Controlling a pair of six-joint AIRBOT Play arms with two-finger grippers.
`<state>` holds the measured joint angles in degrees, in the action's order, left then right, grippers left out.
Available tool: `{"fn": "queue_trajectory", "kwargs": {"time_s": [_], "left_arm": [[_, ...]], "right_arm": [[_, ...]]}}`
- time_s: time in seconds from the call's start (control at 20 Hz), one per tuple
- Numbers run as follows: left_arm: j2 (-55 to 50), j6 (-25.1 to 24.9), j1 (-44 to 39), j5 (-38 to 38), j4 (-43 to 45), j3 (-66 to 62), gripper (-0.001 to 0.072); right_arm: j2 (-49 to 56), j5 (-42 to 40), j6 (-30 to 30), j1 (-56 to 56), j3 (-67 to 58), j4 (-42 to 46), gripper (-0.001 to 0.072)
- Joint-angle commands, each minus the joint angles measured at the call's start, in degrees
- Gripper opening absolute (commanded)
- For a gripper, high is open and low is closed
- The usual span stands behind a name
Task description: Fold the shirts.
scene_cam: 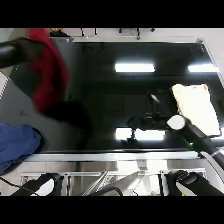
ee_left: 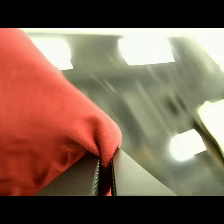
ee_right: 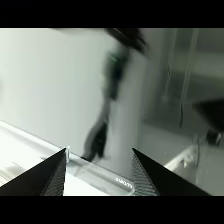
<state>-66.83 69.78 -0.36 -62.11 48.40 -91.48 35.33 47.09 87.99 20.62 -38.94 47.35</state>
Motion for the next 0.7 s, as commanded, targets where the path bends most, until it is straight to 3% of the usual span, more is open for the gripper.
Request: {"fn": "queue_trajectory", "kwargs": {"time_s": [0.0,0.1,0.15,0.2,0.25,0.4,0.65], "left_arm": [[-2.47,6.25,-18.27,-4.48,12.22,-0.79,0.0011],[-6.78,7.26,-24.68,-5.79,13.66,-0.79,0.0013],[-8.90,7.72,-26.71,-6.45,13.49,-0.81,0.0096],[-11.08,8.55,-28.15,-7.23,13.57,-0.81,0.0564],[-12.81,11.06,-28.70,-7.93,13.53,-0.85,0.0695],[-15.65,11.76,-25.46,-13.09,13.55,-2.21,0.0695],[-15.69,11.78,-10.32,-18.75,13.33,5.03,0.0694]], "right_arm": [[-7.19,3.39,-1.49,-5.70,-0.68,-0.02,0.0460],[-10.29,3.43,-1.49,-8.59,-0.68,-0.02,0.0460],[-11.30,3.78,-1.49,-9.73,-0.68,0.00,0.0461],[-11.74,4.68,-1.49,-10.71,-0.68,-0.02,0.0461],[-11.69,6.12,-1.49,-11.65,-0.68,0.04,0.0461],[-8.28,9.75,-3.67,-15.45,-1.81,0.17,0.0461],[6.49,14.32,-11.80,-22.47,-10.10,-0.09,0.0461]]}}
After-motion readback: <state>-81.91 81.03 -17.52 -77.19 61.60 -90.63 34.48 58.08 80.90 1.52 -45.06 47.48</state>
